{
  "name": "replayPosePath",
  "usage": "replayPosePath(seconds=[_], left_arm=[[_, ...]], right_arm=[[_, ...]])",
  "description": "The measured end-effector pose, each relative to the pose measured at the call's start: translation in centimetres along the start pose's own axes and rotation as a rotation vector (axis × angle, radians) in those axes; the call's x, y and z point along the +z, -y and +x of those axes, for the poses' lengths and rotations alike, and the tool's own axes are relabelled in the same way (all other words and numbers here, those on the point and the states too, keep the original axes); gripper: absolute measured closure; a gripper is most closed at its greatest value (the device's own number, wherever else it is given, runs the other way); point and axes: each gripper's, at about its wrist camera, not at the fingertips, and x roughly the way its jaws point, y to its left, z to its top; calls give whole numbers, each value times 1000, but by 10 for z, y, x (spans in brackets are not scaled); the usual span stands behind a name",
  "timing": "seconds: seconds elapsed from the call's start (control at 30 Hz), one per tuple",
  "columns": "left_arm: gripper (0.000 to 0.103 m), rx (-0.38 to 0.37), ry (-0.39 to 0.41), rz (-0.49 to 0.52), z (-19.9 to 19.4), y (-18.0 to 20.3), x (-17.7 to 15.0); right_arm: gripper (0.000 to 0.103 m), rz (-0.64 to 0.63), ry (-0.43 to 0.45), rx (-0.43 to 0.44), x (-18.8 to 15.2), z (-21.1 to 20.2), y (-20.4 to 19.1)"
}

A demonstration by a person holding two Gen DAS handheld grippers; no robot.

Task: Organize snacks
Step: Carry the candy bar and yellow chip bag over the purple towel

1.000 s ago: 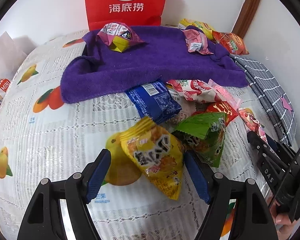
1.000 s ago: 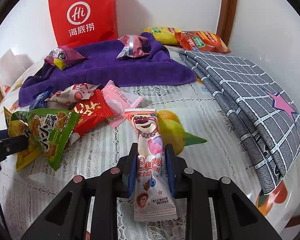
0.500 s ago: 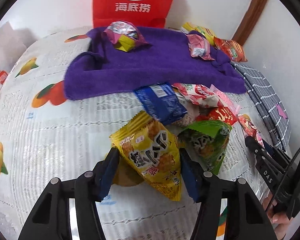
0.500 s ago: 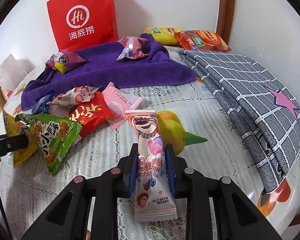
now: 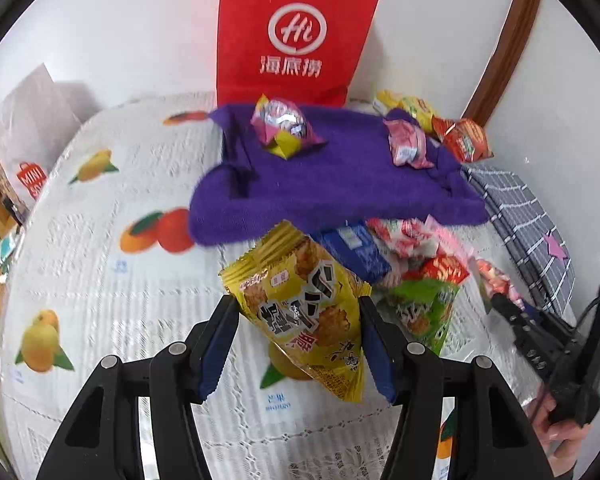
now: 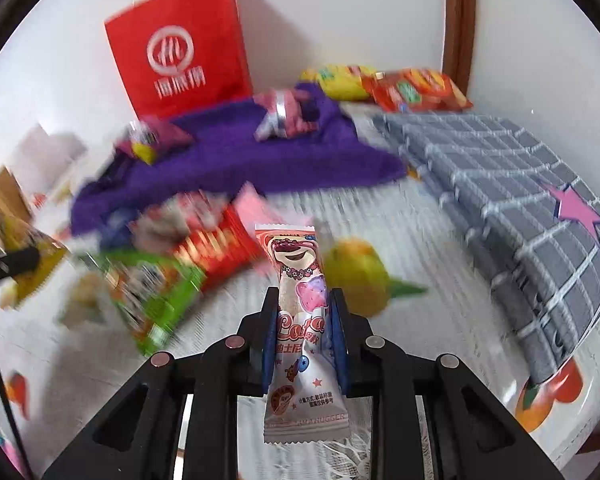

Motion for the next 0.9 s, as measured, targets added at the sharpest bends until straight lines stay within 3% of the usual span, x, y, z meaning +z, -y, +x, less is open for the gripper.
replayPosePath(seconds=[0.1, 0.23, 0.4, 0.63, 0.77, 0.9], left_arm=[[45, -5, 17, -7, -4, -2, 10], [45, -29, 32, -34, 1, -3, 28], [45, -14, 68, -60, 5, -4, 52], [45, 29, 107, -87, 20, -5, 91], [45, 61, 120, -106, 41, -4, 106], [45, 47, 110, -133, 66, -8, 111]], right_arm=[[79, -29, 62, -15, 25, -18, -6], [79, -13, 100, 38, 65, -24, -7], [79, -45, 112, 21, 108, -7, -15], [79, -30, 106, 98, 160, 33, -22], [79, -6, 84, 130, 172, 60, -20], [79, 15, 78, 124, 169, 88, -17]])
